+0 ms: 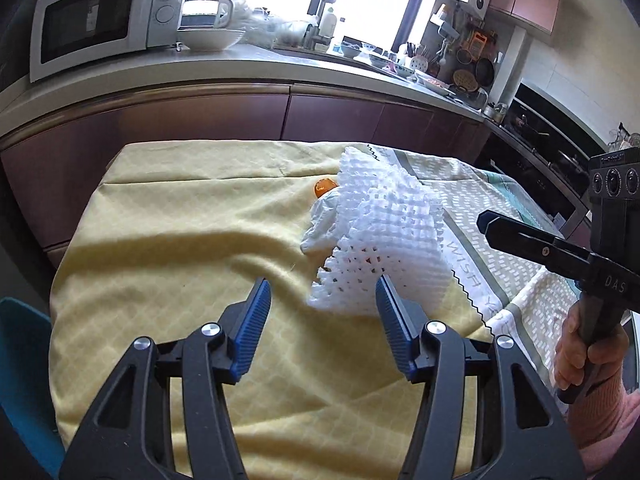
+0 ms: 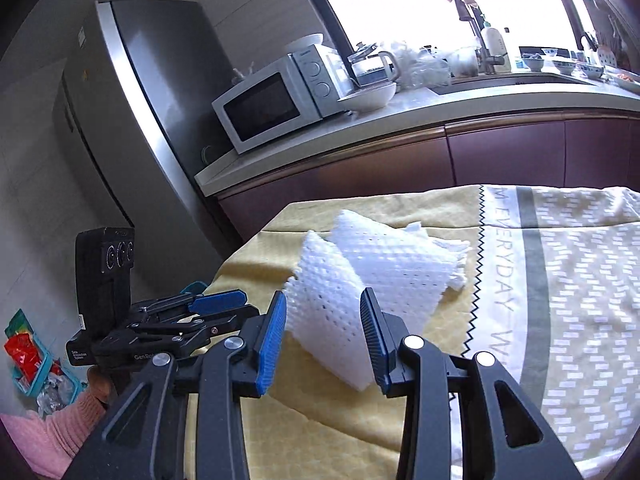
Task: Collect trash
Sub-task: 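Move both tools back to the white foam nets on the table, then grasp a white foam net with the left tool while the right tool grasps another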
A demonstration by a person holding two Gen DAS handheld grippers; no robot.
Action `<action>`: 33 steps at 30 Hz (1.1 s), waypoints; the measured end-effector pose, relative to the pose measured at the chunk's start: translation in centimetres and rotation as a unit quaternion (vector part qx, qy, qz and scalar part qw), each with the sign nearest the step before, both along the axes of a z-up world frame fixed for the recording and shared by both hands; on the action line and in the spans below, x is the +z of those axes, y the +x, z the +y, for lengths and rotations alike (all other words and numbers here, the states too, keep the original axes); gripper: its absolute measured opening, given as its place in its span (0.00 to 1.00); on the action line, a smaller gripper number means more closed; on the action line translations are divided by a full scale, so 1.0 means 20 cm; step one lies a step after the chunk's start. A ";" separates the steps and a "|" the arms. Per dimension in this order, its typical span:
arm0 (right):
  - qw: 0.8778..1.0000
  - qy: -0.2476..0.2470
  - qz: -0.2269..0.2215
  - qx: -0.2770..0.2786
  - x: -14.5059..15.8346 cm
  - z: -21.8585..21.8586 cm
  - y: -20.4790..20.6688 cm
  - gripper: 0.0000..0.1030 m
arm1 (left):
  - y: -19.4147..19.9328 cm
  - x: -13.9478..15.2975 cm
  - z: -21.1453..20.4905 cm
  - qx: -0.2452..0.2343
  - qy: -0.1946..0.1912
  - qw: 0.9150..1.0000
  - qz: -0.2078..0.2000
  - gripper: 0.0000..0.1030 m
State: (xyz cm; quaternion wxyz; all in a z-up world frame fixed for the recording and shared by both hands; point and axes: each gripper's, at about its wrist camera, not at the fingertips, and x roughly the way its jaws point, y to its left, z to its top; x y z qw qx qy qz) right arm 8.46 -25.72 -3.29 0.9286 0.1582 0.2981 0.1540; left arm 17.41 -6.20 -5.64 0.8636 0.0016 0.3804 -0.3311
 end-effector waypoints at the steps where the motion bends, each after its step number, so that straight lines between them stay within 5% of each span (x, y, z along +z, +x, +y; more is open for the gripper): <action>1: 1.000 0.003 0.002 -0.006 -0.01 -0.02 0.00 0.35 | 0.01 -0.01 -0.03 -0.003 0.006 1.000 0.001 0.54; 10: 0.998 0.043 0.031 -0.040 -0.12 -0.20 0.12 0.37 | 0.09 -0.07 -0.14 -0.019 0.025 0.999 0.018 0.57; 14: 0.995 0.068 0.048 -0.052 -0.17 -0.26 0.20 0.46 | 0.10 -0.09 -0.16 -0.026 0.010 0.999 0.036 0.57; 20: 0.993 0.089 0.071 -0.037 -0.23 -0.25 0.29 0.47 | 0.07 -0.11 -0.19 -0.043 0.012 0.998 0.044 0.43; 22: 0.993 0.086 0.071 -0.029 -0.23 -0.23 0.29 0.45 | 0.06 -0.12 -0.19 -0.047 0.008 0.998 0.048 0.31; 25: 0.994 0.086 0.070 -0.024 -0.23 -0.22 0.29 0.36 | 0.03 -0.11 -0.18 -0.048 0.005 0.998 0.046 0.20; 30: 0.994 0.087 0.064 -0.017 -0.22 -0.20 0.26 0.15 | -0.03 -0.09 -0.14 -0.045 -0.006 0.998 0.040 0.14; 33: 0.995 0.087 0.053 -0.011 -0.20 -0.18 0.22 0.10 | -0.07 -0.07 -0.10 -0.039 -0.017 0.998 0.036 0.11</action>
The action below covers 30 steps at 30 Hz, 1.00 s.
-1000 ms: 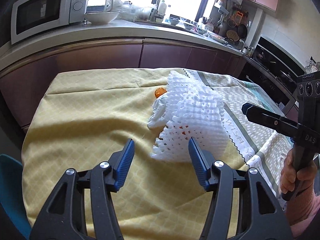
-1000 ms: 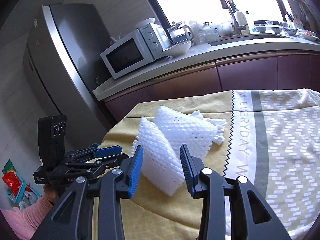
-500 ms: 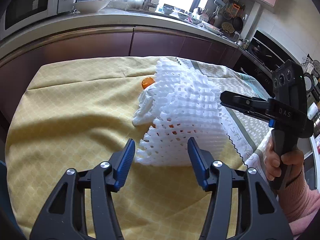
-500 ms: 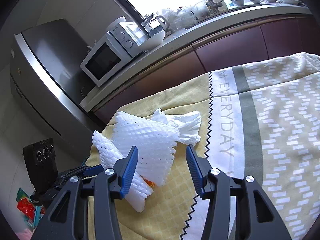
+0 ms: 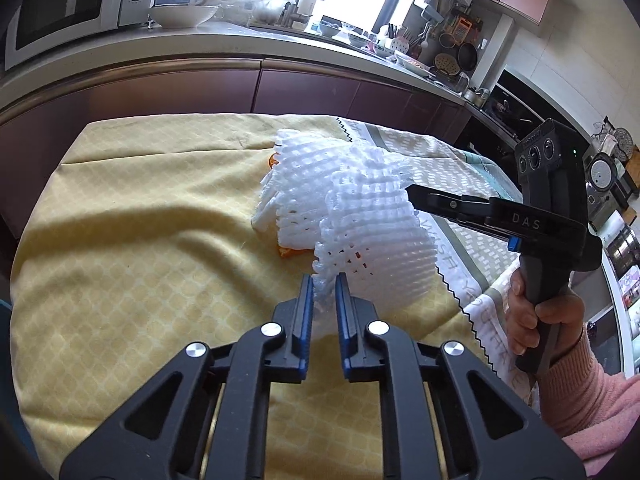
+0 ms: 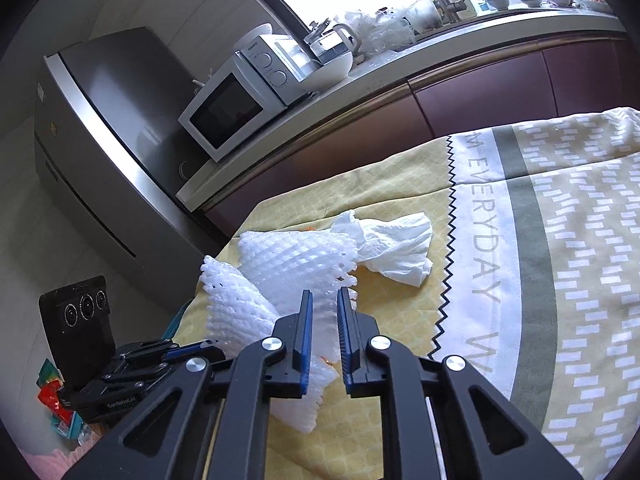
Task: Collect trash
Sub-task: 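Grasp a white foam net with the left tool while the right tool grasps another, then carry both held foam nets over the teal bin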
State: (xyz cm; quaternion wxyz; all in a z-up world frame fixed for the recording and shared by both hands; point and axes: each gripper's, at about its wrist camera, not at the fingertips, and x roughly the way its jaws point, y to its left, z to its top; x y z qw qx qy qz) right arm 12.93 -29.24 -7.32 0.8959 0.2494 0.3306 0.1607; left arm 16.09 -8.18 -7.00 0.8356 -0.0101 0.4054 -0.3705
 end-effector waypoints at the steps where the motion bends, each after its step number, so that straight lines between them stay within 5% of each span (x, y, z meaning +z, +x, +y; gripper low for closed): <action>1: 1.000 0.000 -0.004 0.004 0.01 0.01 -0.01 0.10 | -0.02 0.01 0.02 0.002 -0.005 1.000 -0.002 0.10; 30: 0.997 -0.015 -0.067 0.043 0.19 0.22 -0.22 0.09 | -0.38 0.10 0.71 0.104 -0.068 0.992 -0.027 0.08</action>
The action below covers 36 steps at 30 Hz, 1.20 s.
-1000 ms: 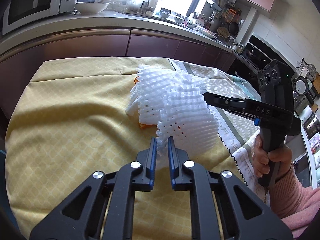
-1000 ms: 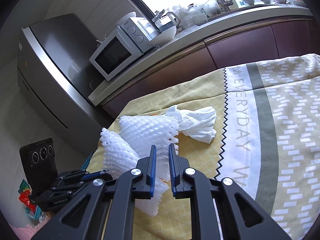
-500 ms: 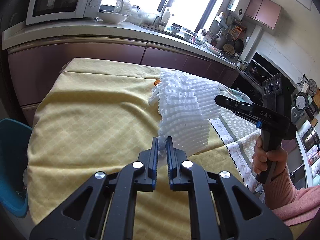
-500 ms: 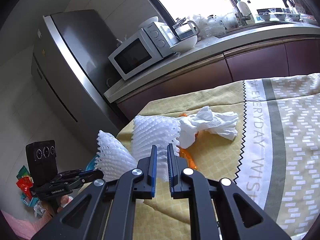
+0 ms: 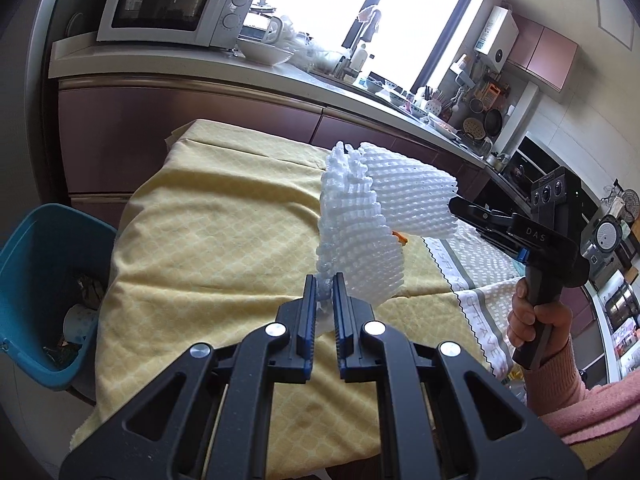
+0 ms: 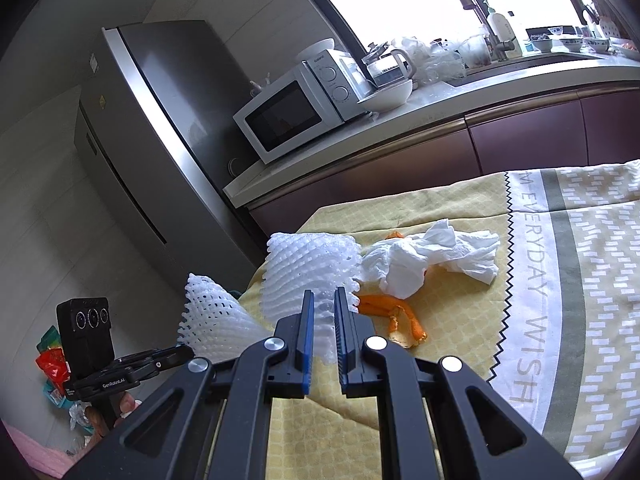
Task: Collect trash
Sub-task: 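Carry both held foam nets over the teal bin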
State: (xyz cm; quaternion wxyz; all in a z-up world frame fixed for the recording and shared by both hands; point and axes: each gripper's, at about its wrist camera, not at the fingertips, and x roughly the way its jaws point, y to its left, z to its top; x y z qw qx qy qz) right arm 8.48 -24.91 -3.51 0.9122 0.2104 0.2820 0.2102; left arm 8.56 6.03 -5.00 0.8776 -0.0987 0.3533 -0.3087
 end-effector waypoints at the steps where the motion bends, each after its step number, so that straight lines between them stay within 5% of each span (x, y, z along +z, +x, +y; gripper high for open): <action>1: 1.000 -0.001 0.000 0.001 0.00 0.01 0.01 0.09 | -0.01 0.01 0.02 0.005 0.001 1.000 -0.003 0.08; 36: 0.997 -0.012 -0.008 0.082 0.07 0.44 0.16 0.09 | -0.26 0.14 0.58 0.126 -0.009 0.992 -0.030 0.08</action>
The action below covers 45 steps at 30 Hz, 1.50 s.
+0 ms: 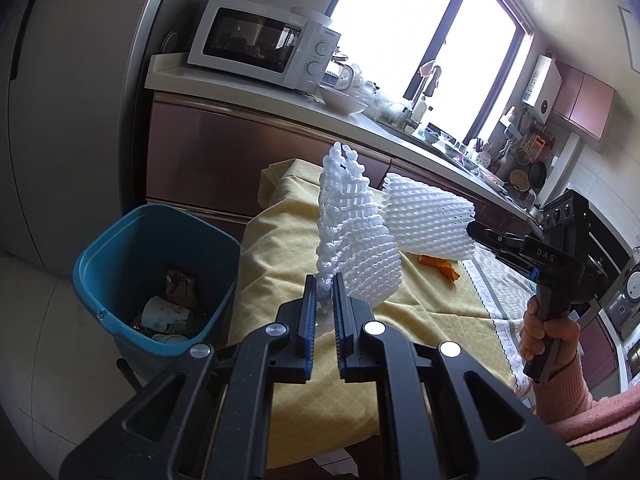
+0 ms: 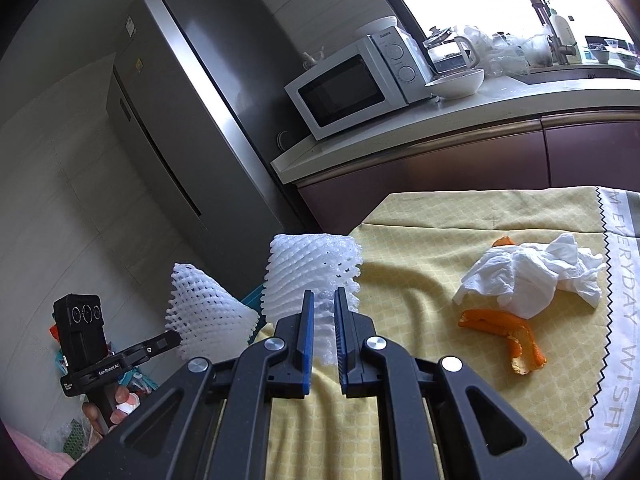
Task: Collect trash
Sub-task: 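Carry both held foam nets over the teal bin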
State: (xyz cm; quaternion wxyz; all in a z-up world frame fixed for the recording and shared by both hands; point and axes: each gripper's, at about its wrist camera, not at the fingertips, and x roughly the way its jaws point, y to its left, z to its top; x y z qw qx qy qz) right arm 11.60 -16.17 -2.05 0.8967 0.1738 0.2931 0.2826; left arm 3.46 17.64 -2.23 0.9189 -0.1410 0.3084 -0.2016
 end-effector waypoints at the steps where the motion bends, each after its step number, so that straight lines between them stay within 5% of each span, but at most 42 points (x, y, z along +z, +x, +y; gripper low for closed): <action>1: 1.000 -0.001 0.000 0.003 0.00 0.02 0.01 0.09 | -0.01 0.00 0.01 0.003 0.000 1.000 0.000 0.08; 45: 0.989 -0.091 0.013 0.115 0.00 0.75 0.27 0.09 | 0.04 -0.22 0.49 0.144 -0.005 0.988 0.055 0.08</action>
